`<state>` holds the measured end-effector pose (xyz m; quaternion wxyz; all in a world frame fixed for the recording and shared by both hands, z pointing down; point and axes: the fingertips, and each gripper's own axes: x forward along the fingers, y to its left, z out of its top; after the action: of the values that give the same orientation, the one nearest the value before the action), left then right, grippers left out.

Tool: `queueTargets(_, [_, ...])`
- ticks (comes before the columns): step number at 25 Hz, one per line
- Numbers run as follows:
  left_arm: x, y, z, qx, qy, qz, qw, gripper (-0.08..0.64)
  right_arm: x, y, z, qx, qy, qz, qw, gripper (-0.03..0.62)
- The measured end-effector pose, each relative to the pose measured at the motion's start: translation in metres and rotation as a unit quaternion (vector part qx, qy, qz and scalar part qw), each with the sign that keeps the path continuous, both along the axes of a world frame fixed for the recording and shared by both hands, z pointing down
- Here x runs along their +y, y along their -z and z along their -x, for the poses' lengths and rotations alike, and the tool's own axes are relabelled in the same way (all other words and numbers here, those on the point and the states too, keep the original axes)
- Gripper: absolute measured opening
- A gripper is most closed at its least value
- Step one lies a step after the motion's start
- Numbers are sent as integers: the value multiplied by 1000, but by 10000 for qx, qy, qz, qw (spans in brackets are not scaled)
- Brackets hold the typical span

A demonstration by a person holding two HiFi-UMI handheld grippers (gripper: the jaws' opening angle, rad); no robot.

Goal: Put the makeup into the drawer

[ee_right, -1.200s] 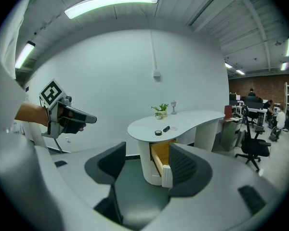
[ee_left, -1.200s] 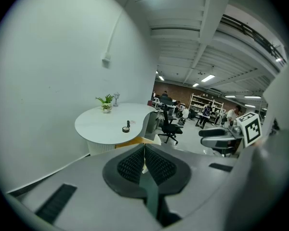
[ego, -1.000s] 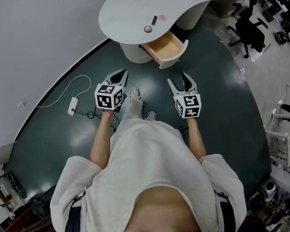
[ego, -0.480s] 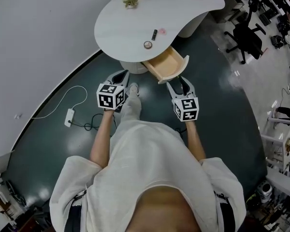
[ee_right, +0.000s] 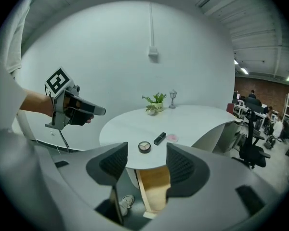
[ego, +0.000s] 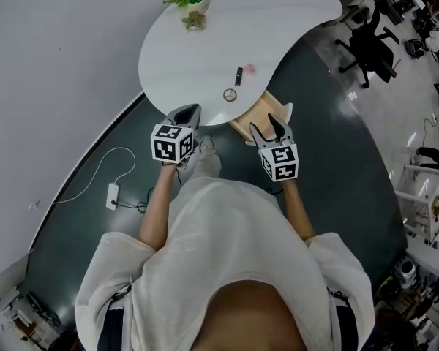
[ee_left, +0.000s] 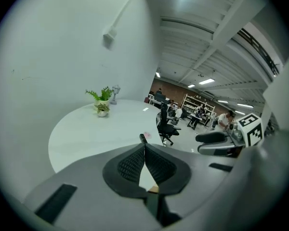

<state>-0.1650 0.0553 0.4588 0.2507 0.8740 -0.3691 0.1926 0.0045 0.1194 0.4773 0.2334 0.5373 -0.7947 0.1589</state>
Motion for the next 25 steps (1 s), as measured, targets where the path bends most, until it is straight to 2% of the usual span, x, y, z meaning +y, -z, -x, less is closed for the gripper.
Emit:
queueTargets(8, [-65, -23, -1, 62, -512, 373, 9980, 11, -65, -13, 27, 241, -23, 339, 9991, 236])
queueTargets(14, [-95, -36, -4, 86, -779, 633, 9949, 11, -91, -27, 43, 490, 46, 583, 9971, 252])
queueTargets(19, [-109, -42, -7, 130, -819, 749, 9937, 11, -102, -45, 52, 438, 179, 882, 9950, 257])
queueTargets(25, [-116, -49, 0, 118, -634, 801, 9947, 11, -113, -70, 53, 401, 360, 1125, 9922, 256])
